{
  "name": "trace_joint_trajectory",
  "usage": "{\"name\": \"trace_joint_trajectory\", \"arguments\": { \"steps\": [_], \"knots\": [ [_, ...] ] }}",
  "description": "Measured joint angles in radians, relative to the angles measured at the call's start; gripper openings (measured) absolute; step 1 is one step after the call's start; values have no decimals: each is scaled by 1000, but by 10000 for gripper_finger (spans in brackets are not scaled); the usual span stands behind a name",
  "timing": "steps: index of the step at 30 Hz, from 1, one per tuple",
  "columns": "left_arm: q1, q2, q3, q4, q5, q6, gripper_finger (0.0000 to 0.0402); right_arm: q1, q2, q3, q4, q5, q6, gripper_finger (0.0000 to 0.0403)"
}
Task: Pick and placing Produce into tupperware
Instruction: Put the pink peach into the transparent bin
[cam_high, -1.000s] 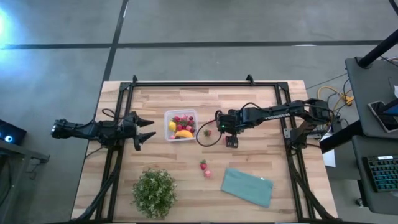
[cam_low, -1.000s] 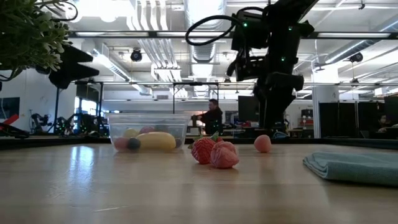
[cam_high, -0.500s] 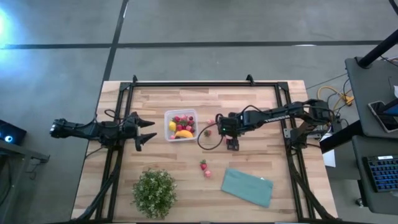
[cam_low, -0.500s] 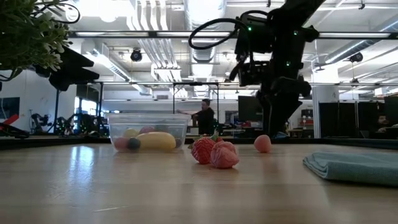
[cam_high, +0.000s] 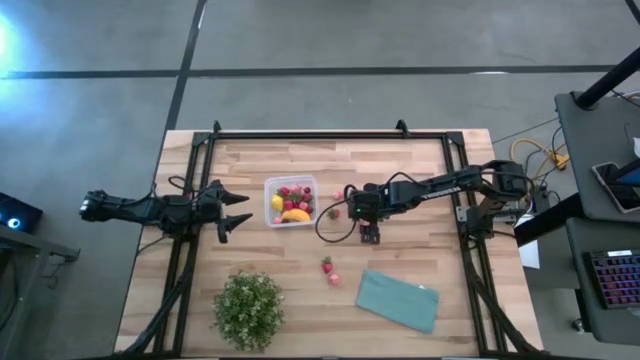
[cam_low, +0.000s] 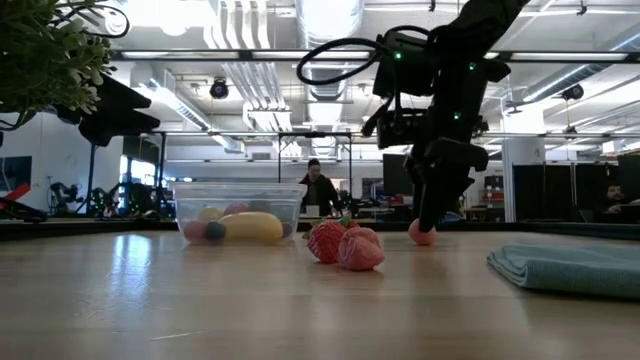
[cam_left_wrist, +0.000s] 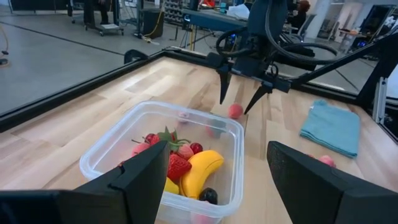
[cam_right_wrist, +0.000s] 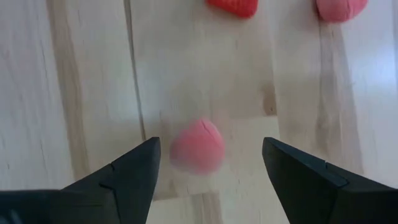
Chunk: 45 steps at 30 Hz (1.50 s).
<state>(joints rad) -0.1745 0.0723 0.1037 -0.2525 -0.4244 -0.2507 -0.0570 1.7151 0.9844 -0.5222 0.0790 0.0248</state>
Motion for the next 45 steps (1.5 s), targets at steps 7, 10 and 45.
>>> {"name": "trace_joint_trajectory", "arguments": {
  "steps": [7, 10, 45],
  "knots": [
    [0, -2, 0, 1, 0, 0, 258, 0, 2, -39, 54, 27, 27, 274],
    [0, -3, 0, 0, 0, 0, 258, 0, 2, -47, 57, 32, 64, 272],
    [0, 1, 0, 1, 0, 0, 258, -22, 1, 289, 23, 16, 80, 120]
  ]
}}
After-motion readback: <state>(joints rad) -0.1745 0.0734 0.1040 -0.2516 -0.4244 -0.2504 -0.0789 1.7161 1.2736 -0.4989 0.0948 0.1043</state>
